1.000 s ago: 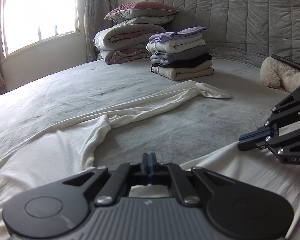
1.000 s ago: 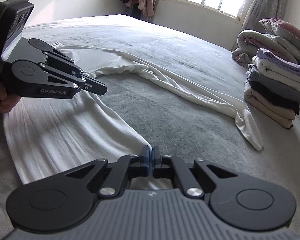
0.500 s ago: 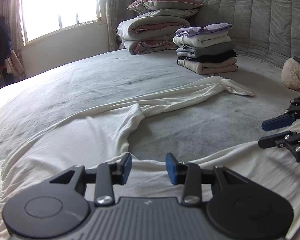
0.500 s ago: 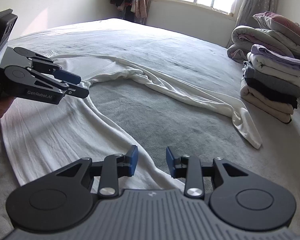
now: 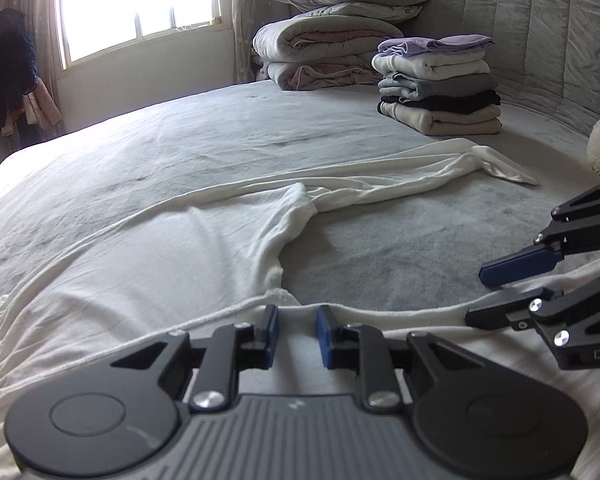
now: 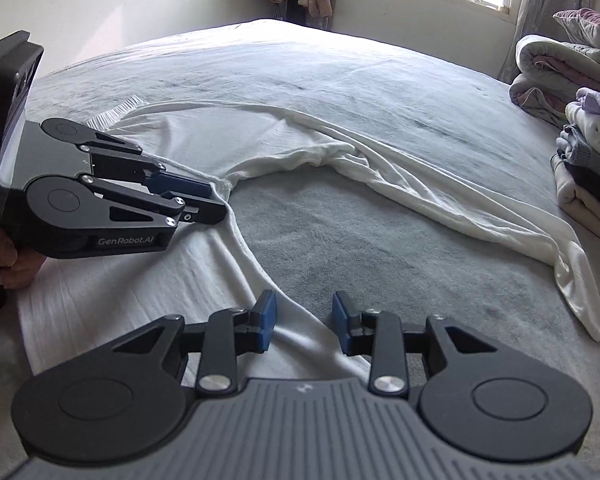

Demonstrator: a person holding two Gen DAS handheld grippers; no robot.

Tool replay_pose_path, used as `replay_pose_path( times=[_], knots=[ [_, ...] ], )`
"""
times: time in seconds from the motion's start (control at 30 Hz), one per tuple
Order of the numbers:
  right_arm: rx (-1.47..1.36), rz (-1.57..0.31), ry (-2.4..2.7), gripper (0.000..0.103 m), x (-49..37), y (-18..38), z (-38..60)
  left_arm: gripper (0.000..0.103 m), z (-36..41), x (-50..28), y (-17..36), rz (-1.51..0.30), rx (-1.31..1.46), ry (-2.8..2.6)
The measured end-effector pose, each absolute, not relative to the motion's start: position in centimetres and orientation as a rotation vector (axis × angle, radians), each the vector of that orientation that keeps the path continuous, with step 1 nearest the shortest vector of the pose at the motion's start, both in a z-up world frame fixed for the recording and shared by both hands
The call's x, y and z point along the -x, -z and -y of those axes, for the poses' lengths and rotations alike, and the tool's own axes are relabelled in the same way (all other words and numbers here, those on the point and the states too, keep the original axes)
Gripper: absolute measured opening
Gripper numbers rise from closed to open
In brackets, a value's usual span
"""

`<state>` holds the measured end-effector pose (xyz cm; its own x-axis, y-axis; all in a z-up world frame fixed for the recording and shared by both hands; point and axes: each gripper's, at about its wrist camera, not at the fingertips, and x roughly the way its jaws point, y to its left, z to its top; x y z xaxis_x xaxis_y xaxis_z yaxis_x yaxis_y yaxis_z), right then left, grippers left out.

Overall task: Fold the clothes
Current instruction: 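Grasp the white sleeve cuff with the right gripper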

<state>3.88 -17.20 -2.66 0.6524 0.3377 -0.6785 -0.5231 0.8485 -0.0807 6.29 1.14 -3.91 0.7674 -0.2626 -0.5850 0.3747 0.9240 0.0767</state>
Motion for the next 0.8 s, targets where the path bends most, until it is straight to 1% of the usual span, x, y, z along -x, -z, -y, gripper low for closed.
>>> replay_pose_path(
  times=[0.07, 0.13, 0.17, 0.2, 0.23, 0.3, 0.37, 0.43, 0.47, 0.53, 0.6, 0.63, 0.8],
  knots=[
    [0.289, -0.711, -0.497, 0.036, -4.0, 2.6, 16.6, 0.027, -1.5, -6.7, 3.9, -0.609, -0.159, 0.339],
    [0.297, -0.706, -0.502, 0.030, -4.1, 2.8, 16.1, 0.030, -1.9, -6.9, 3.9, -0.614, -0.126, 0.330],
    [0.298, -0.705, -0.508, 0.019, -4.2, 2.8, 15.8, 0.031, -2.1, -7.0, 3.9, -0.616, -0.113, 0.331],
    [0.299, -0.704, -0.514, 0.003, -4.2, 2.9, 15.5, 0.032, -2.2, -7.0, 4.0, -0.616, -0.105, 0.332],
    [0.310, -0.696, -0.506, 0.000, -4.1, 2.8, 15.1, 0.032, -2.3, -7.0, 4.0, -0.615, -0.100, 0.332],
    [0.353, -0.661, -0.433, 0.000, -4.1, 3.0, 14.7, 0.035, -2.3, -6.9, 3.9, -0.613, -0.098, 0.325],
    [0.328, -0.666, -0.420, 0.000, -4.4, 3.2, 15.0, 0.038, -2.3, -6.9, 3.9, -0.610, -0.104, 0.316],
    [0.275, -0.669, -0.421, 0.003, -4.6, 3.0, 15.6, 0.040, -2.1, -6.8, 3.9, -0.607, -0.112, 0.309],
    [0.248, -0.672, -0.424, 0.012, -4.7, 2.9, 16.0, 0.041, -2.1, -6.8, 3.8, -0.605, -0.116, 0.306],
    [0.211, -0.679, -0.405, 0.020, -5.2, 2.6, 17.0, 0.042, -2.0, -6.8, 3.8, -0.603, -0.120, 0.301],
    [0.179, -0.671, -0.361, 0.042, -5.7, 2.3, 18.6, 0.043, -2.1, -6.7, 3.7, -0.597, -0.117, 0.298],
    [0.164, -0.666, -0.338, 0.044, -5.9, 2.1, 19.5, 0.043, -2.1, -6.7, 3.7, -0.594, -0.115, 0.296],
    [0.002, -0.677, -0.166, 0.044, -7.8, 1.6, 25.7, 0.045, -2.0, -6.5, 3.4, -0.576, -0.104, 0.297]
  ],
)
